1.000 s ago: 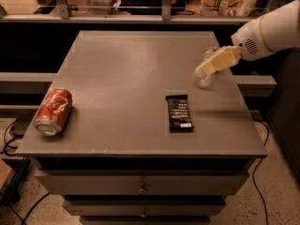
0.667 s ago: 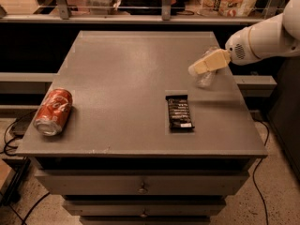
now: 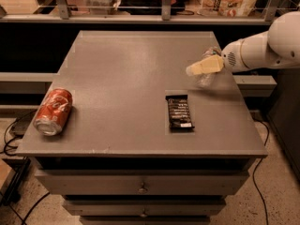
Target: Move water bottle near coke can
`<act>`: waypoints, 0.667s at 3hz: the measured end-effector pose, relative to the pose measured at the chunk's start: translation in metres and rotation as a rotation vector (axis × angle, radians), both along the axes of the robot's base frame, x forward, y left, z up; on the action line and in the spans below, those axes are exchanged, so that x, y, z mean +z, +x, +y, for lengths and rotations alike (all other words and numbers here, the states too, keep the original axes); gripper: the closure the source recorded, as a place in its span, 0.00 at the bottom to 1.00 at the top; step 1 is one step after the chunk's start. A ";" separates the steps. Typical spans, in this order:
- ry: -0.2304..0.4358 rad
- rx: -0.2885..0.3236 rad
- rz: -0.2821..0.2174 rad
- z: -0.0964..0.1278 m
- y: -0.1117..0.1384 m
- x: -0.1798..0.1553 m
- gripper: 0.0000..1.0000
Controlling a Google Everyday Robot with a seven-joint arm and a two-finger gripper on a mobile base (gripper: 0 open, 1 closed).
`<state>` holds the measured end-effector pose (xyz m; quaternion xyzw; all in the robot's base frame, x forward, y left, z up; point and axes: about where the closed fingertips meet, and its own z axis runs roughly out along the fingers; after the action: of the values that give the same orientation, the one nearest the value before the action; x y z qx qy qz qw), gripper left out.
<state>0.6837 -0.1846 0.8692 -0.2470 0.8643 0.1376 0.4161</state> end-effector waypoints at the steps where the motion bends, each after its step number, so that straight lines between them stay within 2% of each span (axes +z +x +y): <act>1: 0.009 -0.030 0.024 -0.002 0.008 -0.013 0.00; 2: 0.009 -0.044 0.056 -0.002 0.011 -0.028 0.19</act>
Offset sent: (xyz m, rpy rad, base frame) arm 0.0149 -0.0065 -0.0428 0.0088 0.0901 -0.0686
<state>0.6951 -0.1865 0.8411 -0.2219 0.8803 0.1393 0.3956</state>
